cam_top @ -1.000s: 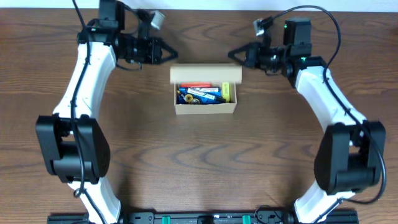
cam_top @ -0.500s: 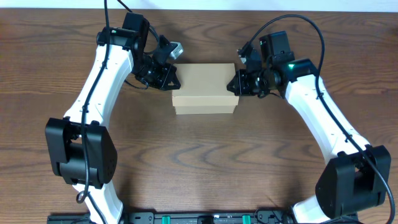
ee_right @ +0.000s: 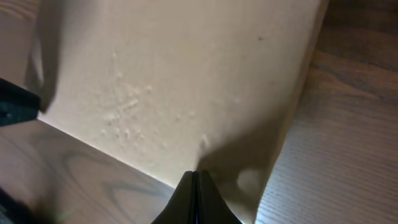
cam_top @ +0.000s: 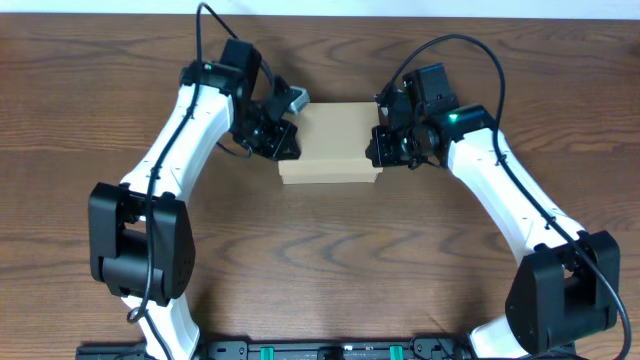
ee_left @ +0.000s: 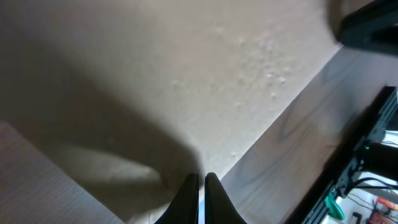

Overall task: Pack container
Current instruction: 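Carry the lid over the box and lower it on with both grippers, then open both grippers and pull them back from the closed box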

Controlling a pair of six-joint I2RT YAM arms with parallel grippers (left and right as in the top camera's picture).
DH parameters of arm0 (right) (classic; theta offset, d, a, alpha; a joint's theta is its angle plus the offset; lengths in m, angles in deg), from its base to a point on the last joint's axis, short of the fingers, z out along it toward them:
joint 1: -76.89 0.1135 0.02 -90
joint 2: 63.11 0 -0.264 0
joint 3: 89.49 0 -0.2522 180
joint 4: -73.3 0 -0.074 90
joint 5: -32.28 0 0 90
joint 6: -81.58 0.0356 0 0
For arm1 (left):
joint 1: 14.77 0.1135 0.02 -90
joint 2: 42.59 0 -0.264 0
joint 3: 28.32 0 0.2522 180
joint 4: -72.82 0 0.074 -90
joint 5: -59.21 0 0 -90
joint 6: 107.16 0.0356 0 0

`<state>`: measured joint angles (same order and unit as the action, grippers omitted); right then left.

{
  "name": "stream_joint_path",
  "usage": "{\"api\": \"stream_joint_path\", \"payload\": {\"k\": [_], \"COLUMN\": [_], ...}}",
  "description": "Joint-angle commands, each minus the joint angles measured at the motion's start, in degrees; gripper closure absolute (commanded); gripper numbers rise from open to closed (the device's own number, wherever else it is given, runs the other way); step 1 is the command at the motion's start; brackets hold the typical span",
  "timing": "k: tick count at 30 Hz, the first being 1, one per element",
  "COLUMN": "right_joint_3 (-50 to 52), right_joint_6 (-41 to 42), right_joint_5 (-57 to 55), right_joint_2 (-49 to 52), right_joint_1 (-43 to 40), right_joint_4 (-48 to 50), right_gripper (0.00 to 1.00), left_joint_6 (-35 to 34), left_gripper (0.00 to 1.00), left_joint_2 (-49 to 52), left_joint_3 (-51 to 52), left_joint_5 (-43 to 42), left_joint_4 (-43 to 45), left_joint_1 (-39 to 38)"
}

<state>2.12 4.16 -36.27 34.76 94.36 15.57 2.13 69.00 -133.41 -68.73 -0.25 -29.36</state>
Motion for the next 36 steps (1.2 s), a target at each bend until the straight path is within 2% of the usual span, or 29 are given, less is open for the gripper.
{"api": "stream_joint_path", "payload": {"k": [1, 13, 18, 24, 31, 36], "right_joint_3": [2.9, 6.2, 6.0, 6.0, 6.2, 10.0], "right_joint_6": [-0.4, 0.7, 1.1, 1.1, 1.2, 4.6], "right_joint_5": [-2.0, -1.1, -0.7, -4.6, -10.4, -13.8], "right_joint_2": [-0.7, -1.1, -5.9, -19.4, -37.9, -52.3], "right_joint_1": [0.5, 0.5, 0.5, 1.0, 3.7, 6.8], "right_joint_4": [1.3, 3.9, 2.2, -3.0, -15.5, -20.8], "right_gripper": [0.99, 0.99, 0.99, 0.99, 0.98, 0.98], "left_joint_6": [-0.7, -2.0, -3.9, -3.9, -3.8, -4.1], "left_gripper": [0.94, 0.94, 0.94, 0.94, 0.94, 0.94], "left_joint_2": [-1.1, -1.4, -6.3, -20.1, -36.8, -50.3], "left_joint_3": [3.4, 5.1, 5.0, 5.0, 5.9, 15.6], "left_joint_5": [1.0, 1.4, 4.7, 5.8, 5.7, 5.7], "left_joint_4": [1.3, 2.8, 1.8, -1.6, -9.2, -8.6], "left_joint_1": [0.0, 0.2, 0.7, 0.6, -1.1, -3.9]}}
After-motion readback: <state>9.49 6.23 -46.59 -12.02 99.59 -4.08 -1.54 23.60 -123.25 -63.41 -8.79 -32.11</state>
